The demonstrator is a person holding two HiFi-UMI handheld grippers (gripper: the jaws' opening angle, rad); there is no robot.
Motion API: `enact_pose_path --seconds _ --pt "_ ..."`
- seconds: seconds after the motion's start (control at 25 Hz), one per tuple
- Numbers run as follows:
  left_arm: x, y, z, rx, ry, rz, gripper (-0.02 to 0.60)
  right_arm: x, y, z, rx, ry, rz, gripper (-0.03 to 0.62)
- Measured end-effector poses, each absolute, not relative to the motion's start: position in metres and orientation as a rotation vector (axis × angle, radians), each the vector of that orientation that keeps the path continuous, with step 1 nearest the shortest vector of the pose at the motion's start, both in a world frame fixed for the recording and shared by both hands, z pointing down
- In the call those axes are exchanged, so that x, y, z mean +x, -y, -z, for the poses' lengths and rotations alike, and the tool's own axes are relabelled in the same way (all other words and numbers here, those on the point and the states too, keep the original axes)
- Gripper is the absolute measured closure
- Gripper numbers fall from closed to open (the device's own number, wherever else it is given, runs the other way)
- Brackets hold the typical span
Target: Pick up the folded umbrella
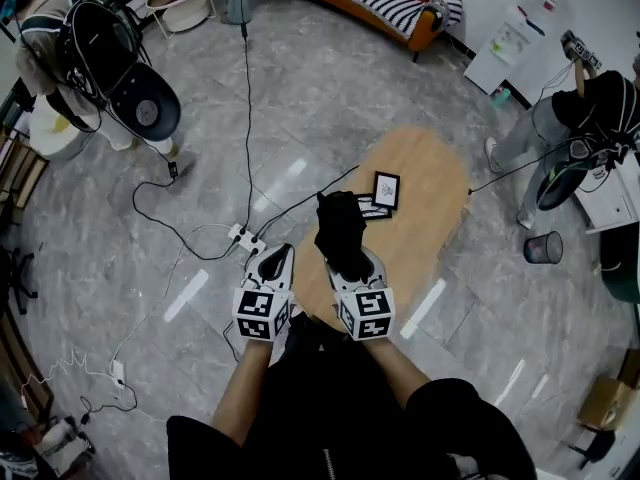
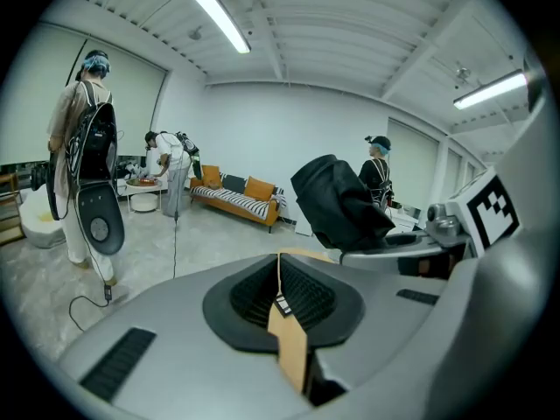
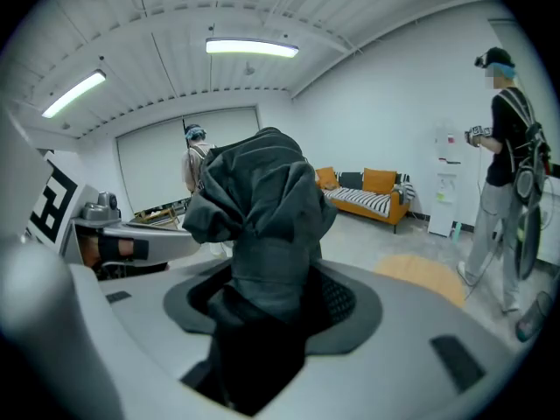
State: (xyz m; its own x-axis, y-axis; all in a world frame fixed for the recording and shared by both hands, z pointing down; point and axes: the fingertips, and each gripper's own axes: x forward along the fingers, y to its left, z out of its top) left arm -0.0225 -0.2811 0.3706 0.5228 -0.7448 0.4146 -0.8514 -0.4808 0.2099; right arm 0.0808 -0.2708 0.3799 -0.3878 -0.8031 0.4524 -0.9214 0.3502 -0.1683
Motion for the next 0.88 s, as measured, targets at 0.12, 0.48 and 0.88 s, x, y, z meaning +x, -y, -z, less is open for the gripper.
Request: enact_pose_path --seconds 0.12,0.48,0.88 --pt "-0.028 0.281 -0.351 2.404 1.353 -0.340 0.565 0.077 0.269 -0.352 1.552 2.393 -0.538 0.361" --pt "-0.035 0.278 -0.281 2.519 1.438 -0.237 0.566 0.069 0.264 -0.264 1.589 2.566 -0.355 0.361" --pt "-0.029 0.261 -0.258 2.575 1.425 -0.205 0.566 0.063 0.242 -0.248 1.581 2.584 -0.238 0.364"
